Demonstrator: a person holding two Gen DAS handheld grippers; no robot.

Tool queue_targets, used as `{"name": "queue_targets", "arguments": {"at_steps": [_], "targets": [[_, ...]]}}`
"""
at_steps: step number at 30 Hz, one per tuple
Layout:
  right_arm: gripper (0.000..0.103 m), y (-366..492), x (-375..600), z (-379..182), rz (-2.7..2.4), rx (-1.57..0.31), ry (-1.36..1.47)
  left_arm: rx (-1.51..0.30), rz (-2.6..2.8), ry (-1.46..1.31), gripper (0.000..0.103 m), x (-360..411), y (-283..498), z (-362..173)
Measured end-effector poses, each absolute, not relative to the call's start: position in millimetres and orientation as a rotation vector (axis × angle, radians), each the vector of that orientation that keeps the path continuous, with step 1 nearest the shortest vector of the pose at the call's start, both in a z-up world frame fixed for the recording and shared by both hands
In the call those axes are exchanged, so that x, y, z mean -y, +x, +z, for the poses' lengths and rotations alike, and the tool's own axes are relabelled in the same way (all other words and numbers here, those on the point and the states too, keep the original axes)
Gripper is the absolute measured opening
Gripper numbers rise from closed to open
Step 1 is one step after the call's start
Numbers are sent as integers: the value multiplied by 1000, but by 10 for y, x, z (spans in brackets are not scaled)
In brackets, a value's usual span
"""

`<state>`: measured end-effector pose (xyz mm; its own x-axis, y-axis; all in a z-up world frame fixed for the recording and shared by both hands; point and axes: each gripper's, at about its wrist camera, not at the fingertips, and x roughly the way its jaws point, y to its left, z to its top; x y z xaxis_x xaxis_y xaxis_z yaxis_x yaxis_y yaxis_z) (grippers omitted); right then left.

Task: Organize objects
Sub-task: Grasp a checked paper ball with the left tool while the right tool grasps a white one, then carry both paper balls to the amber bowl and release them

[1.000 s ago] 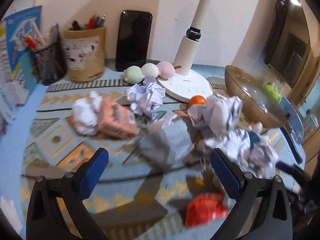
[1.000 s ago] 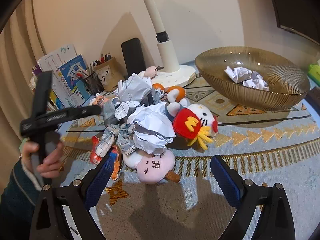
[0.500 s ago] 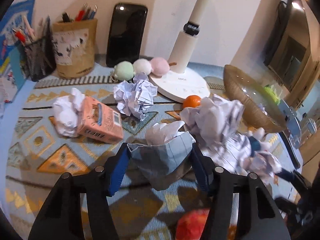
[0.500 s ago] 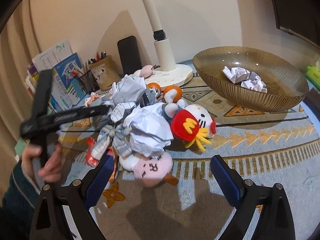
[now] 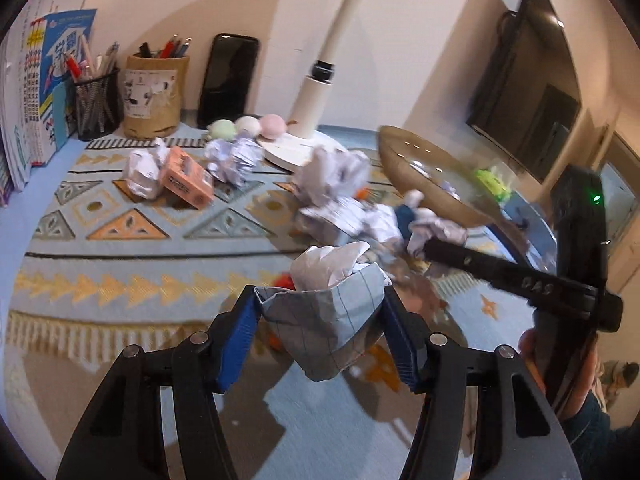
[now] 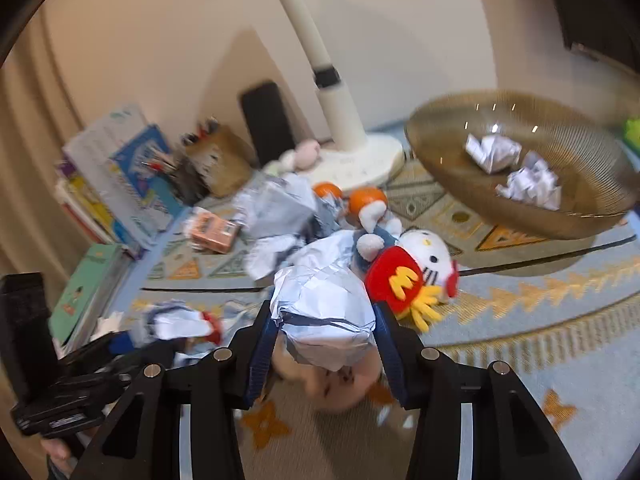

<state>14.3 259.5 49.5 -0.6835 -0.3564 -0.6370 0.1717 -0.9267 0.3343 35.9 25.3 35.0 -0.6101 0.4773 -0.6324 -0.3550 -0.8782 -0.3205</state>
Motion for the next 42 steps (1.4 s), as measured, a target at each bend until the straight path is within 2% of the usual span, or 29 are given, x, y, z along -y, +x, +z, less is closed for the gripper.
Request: {"name": "queue_targets", "arguments": {"at_steps": [3, 6, 10, 13, 14, 26, 28, 36, 39, 41, 42], "targets": [[48, 448, -2722, 561, -2629, 313, 1039, 184, 2432, -1019, 58, -348, 523, 345], [48, 605, -2809, 414, -2607, 233, 1133, 162, 2416, -1024, 58, -460, 623, 284], [49, 670, -2902, 203, -2596, 215, 1242, 155, 2396, -1070, 58, -595, 688, 142], [59, 650, -2929, 133, -2586, 214, 1284, 117, 2410, -1102, 58, -673, 776, 87], [67, 662, -2957, 137, -2592, 217, 1278, 110, 2420, -1101, 60, -688, 806, 86], [68, 639, -2893, 79, -2555, 238, 1296, 146, 2428, -1174, 70, -722, 815, -15], [68, 619, -2867, 77, -2542, 251, 1294, 135, 2428, -1186, 76, -746, 829, -33], [68, 548, -2879, 48, -2468, 353, 1296, 102, 2431, -1214, 80, -818, 822, -65], [68, 520, -2916, 45, -2474, 403, 1298, 129, 2427, -1207, 80, -818, 808, -62], [68, 500, -2929, 60, -2511, 411, 1307, 124, 2438, -1214, 76, -834, 791, -64], [65, 490, -2936, 62, -2527, 417, 1311, 110, 2445, -1214, 67, -848, 788, -65]]}}
